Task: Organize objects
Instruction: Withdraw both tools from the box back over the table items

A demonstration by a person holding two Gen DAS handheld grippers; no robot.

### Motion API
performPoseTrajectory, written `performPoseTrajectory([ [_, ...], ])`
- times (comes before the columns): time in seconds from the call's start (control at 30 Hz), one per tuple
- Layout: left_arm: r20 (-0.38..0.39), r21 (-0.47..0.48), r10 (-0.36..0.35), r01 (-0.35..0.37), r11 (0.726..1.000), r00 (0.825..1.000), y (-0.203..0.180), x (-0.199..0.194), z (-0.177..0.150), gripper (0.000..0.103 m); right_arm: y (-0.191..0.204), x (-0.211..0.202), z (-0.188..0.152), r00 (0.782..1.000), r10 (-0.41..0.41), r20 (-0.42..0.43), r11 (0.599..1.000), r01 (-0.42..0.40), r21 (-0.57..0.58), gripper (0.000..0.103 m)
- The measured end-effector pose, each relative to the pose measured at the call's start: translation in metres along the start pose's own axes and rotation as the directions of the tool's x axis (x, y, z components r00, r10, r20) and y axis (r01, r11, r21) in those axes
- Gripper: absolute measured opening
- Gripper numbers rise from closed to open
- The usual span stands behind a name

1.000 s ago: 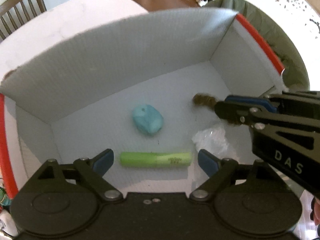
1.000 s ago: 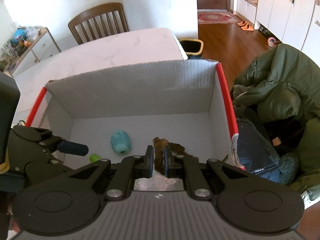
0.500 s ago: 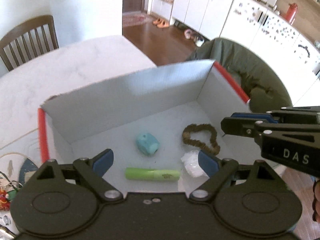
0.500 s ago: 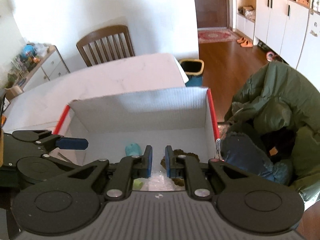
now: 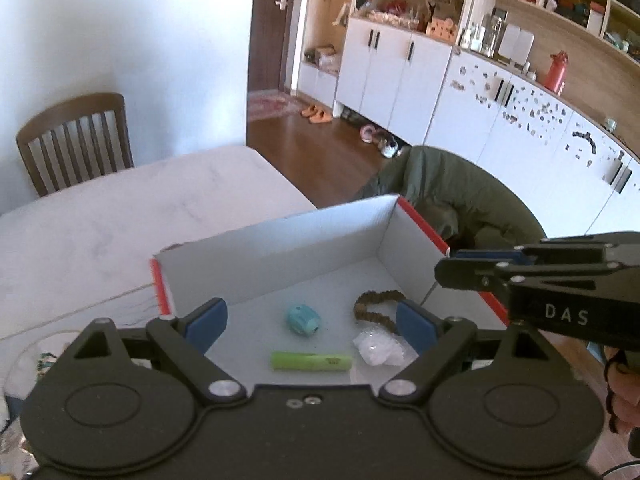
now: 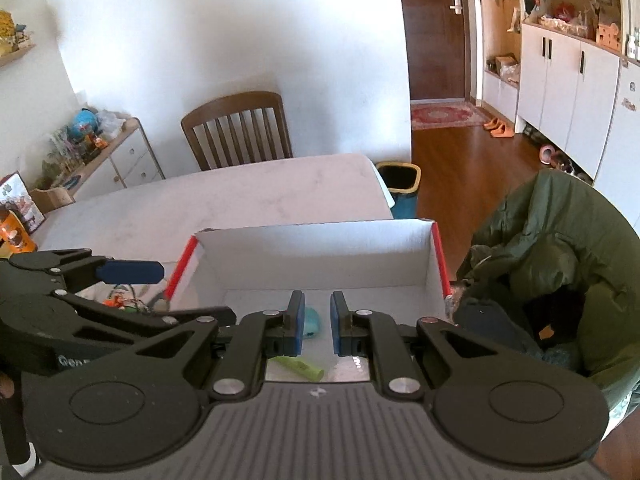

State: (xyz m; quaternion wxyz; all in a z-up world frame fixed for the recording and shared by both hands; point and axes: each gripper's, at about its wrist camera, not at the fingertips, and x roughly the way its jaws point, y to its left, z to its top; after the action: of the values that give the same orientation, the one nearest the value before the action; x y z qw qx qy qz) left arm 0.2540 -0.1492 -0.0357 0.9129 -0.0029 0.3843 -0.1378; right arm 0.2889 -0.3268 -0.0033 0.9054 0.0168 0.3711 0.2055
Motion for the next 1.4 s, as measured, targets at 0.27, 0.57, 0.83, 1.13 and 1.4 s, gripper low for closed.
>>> performPoseTrajectory([
  [0.27, 0.062, -0.022, -0.001, 0.002, 1.000, 0.998, 0.016, -0.039, -0.009, 0.091, 0.028, -0.017, -0.008, 1.000, 0.016, 0.023, 1.000, -0.016, -0.010, 0.013],
  [0.57, 0.109, -0.058, 0.007, -0.001, 0.998, 0.994, 0.052, -0.085, -0.023, 0.091, 0.070, -0.032, -0.013, 0.997, 0.049, 0.055, 0.999, -0.049, -0.015, 0.030],
  [0.83, 0.150, -0.091, 0.043, -0.029, 0.995, 0.988, 0.098, -0.125, -0.042, 0.098, 0.115, -0.033, -0.015, 0.995, 0.075, 0.069, 0.997, -0.073, -0.039, 0.058],
  [1.13, 0.158, -0.123, 0.098, -0.079, 0.989, 0.983, 0.148, -0.150, -0.065, 0.102, 0.168, -0.026, -0.019, 0.990, 0.120, 0.070, 0.991, -0.115, -0.070, 0.084],
  [1.4, 0.134, -0.162, 0.132, -0.110, 0.981, 0.982, 0.193, -0.158, -0.089, 0.102, 0.206, -0.021, -0.025, 0.986, 0.145, 0.088, 0.985, -0.136, -0.103, 0.085],
])
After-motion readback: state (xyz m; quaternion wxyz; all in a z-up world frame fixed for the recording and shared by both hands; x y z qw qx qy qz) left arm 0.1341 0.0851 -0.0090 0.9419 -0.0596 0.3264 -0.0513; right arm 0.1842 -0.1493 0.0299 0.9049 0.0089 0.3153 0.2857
